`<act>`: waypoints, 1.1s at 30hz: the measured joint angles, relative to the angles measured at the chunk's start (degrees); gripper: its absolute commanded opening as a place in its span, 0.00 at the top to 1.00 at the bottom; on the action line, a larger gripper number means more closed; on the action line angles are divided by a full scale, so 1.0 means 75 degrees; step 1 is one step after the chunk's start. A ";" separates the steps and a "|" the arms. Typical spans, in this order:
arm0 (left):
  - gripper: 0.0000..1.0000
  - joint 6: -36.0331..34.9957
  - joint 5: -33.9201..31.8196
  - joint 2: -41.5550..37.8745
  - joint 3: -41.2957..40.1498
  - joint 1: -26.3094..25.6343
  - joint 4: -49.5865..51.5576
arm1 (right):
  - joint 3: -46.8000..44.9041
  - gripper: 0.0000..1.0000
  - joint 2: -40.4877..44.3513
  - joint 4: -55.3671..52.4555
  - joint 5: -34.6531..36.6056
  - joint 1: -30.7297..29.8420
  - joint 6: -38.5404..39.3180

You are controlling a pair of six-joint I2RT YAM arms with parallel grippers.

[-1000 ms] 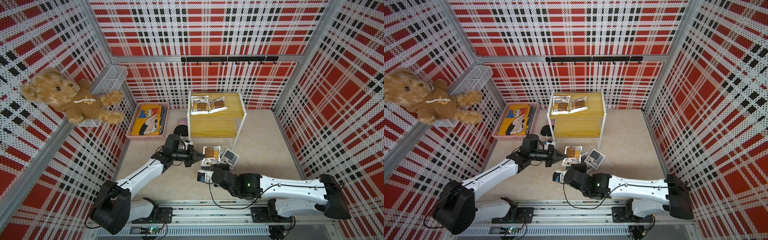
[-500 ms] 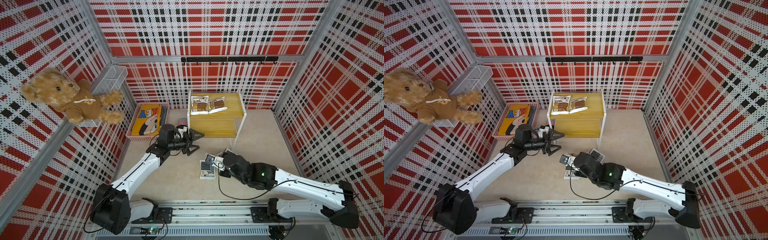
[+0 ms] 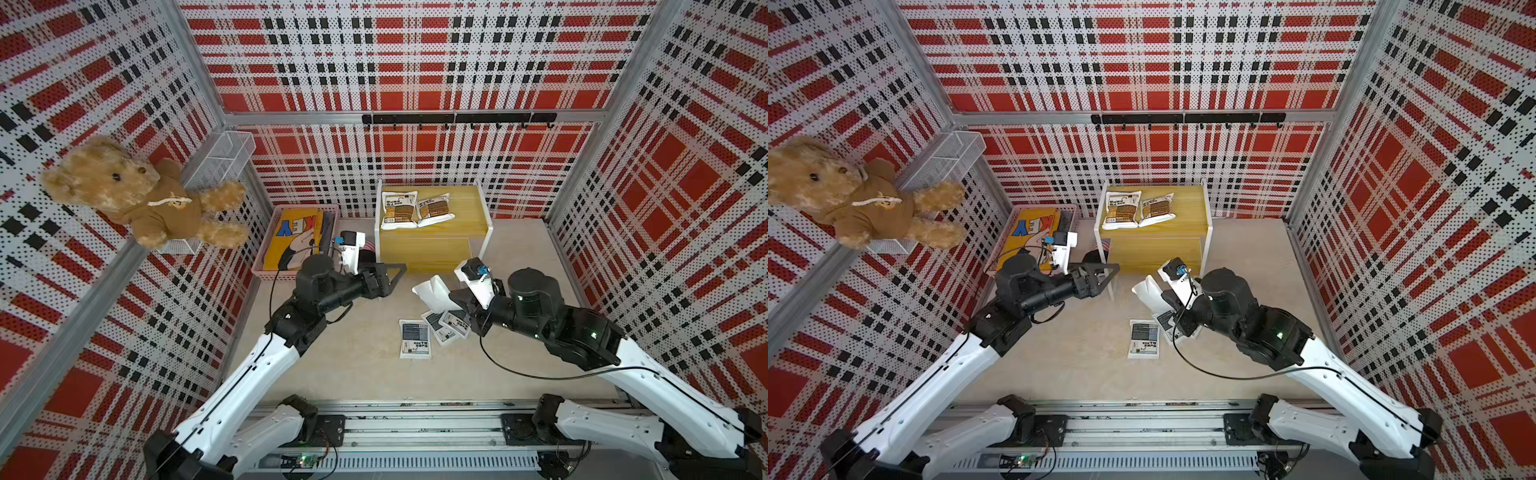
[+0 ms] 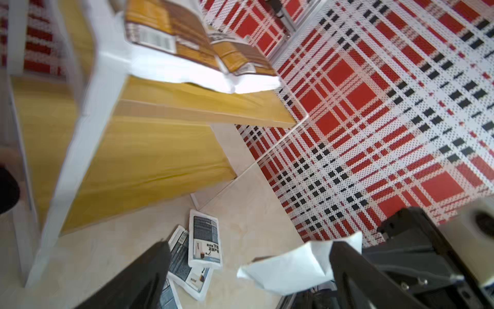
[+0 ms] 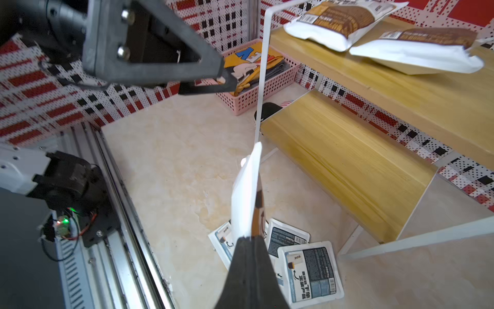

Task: Place the bagged coffee beans on the shelf by color
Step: Pick up the bagged coffee beans at the center of the board.

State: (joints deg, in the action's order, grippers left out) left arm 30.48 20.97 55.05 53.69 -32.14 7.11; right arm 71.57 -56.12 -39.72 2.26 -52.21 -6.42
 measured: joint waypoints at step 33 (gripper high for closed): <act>0.07 -0.6860 -1.0713 0.0629 0.0102 -0.6359 -0.1795 | 0.1597 1.00 -0.1148 0.0134 0.2142 -0.0749 -0.9509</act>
State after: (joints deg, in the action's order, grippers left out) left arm -20.97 -59.37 59.77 54.46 -79.83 -6.35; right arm 83.55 -64.73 -38.72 18.33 -57.82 -77.73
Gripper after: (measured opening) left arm 0.940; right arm 0.032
